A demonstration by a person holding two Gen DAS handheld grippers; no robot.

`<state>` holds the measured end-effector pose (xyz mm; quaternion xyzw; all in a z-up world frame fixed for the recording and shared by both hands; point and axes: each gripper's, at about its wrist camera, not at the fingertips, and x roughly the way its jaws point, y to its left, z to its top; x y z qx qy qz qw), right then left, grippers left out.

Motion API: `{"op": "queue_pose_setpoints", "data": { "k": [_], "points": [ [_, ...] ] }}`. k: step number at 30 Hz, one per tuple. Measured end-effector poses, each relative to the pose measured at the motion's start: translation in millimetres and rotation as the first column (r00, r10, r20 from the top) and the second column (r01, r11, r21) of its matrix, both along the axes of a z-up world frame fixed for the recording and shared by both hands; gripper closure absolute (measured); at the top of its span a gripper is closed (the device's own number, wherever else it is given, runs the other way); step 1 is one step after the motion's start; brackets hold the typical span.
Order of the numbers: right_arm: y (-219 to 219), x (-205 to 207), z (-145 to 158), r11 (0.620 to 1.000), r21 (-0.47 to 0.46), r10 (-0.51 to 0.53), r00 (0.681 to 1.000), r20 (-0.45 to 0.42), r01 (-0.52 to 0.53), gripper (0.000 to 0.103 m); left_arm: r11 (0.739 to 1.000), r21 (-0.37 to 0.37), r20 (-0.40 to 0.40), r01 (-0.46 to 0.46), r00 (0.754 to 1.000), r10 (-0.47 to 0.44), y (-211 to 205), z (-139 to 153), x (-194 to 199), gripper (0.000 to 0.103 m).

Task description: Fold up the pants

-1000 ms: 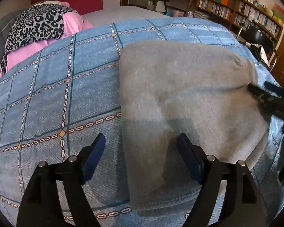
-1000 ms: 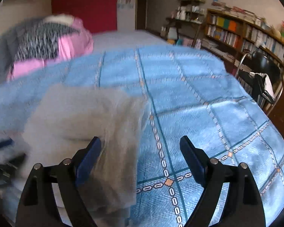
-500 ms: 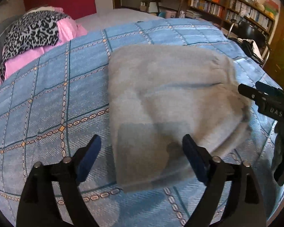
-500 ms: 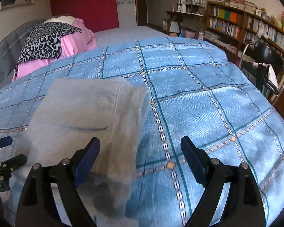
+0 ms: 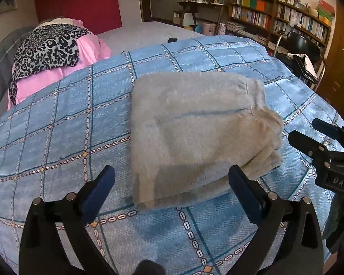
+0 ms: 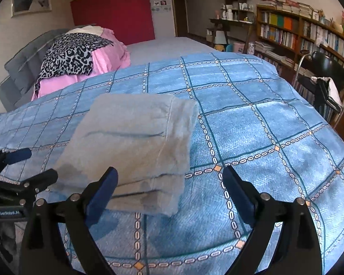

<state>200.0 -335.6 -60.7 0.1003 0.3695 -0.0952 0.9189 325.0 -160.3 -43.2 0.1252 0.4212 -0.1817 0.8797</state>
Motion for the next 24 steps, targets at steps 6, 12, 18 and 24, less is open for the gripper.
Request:
{"op": "queue_pose_setpoints", "data": {
  "k": [6, 12, 18, 24],
  "points": [
    [3.2, -14.0, 14.3, 1.000, -0.007, 0.002, 1.000, 0.028, -0.001, 0.011, 0.999, 0.025, 0.035, -0.028, 0.999, 0.027, 3.5, 13.7, -9.8, 0.003],
    [9.4, -19.6, 21.9, 1.000, -0.016, 0.020, 0.999, 0.035, -0.020, 0.011, 0.998, 0.049, 0.050, -0.041, 0.998, 0.039, 3.5, 20.7, -12.4, 0.003],
    [16.5, -20.4, 26.9, 0.998, -0.054, 0.026, 0.999, 0.034, -0.024, 0.011, 0.994, 0.103, 0.085, -0.047, 0.996, 0.038, -1.9, 27.8, -15.5, 0.003],
    [15.6, -23.1, 27.6, 0.998, -0.056, 0.025, 0.999, 0.033, -0.023, 0.011, 0.995, 0.094, 0.094, -0.026, 0.995, 0.017, -6.2, 32.2, -20.1, 0.003]
  ]
}}
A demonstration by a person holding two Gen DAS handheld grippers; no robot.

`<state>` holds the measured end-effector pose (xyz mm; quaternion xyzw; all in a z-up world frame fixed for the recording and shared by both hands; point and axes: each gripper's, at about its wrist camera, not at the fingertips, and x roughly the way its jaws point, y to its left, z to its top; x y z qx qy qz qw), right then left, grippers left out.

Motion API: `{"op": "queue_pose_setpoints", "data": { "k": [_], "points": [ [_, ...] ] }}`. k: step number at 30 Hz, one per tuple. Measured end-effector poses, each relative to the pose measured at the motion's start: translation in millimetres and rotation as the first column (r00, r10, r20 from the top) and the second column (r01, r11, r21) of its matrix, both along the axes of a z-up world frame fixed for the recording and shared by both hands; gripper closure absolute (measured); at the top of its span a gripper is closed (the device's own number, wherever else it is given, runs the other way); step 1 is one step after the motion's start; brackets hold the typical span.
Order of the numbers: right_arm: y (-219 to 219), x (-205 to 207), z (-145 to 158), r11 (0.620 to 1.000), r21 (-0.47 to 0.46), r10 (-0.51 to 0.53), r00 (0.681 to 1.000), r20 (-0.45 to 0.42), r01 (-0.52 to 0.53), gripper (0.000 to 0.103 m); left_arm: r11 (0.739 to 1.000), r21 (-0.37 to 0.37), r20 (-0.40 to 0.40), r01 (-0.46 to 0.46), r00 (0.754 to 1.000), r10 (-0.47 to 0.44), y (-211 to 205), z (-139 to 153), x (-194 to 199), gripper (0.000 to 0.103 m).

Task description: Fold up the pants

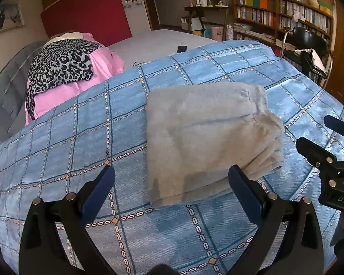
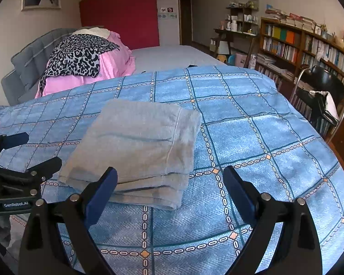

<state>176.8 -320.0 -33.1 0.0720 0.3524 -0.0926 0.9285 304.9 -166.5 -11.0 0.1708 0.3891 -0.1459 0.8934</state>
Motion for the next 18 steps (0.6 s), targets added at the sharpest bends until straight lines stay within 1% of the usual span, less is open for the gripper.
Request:
{"op": "queue_pose_setpoints", "data": {
  "k": [2, 6, 13, 18],
  "points": [
    [-0.5, -1.3, 0.1, 1.000, 0.003, -0.002, 1.000, 0.001, 0.002, 0.011, 1.000, 0.007, 0.018, 0.007, 1.000, -0.007, -2.1, 2.0, -2.9, 0.003],
    [-1.3, -1.8, -0.4, 1.000, 0.000, -0.004, 1.000, -0.003, 0.004, 0.011, 1.000, 0.013, 0.026, 0.015, 1.000, -0.015, -4.9, 3.5, -5.8, 0.003],
    [-3.8, -2.1, -1.1, 1.000, 0.000, -0.011, 1.000, -0.006, 0.011, 0.011, 1.000, 0.014, 0.014, 0.021, 1.000, -0.021, -8.9, 3.1, -6.4, 0.003],
    [-5.2, -1.8, -2.0, 1.000, 0.000, -0.014, 1.000, -0.008, 0.014, 0.010, 1.000, -0.002, -0.017, 0.006, 1.000, -0.006, -6.2, 0.9, -3.9, 0.003]
  ]
}}
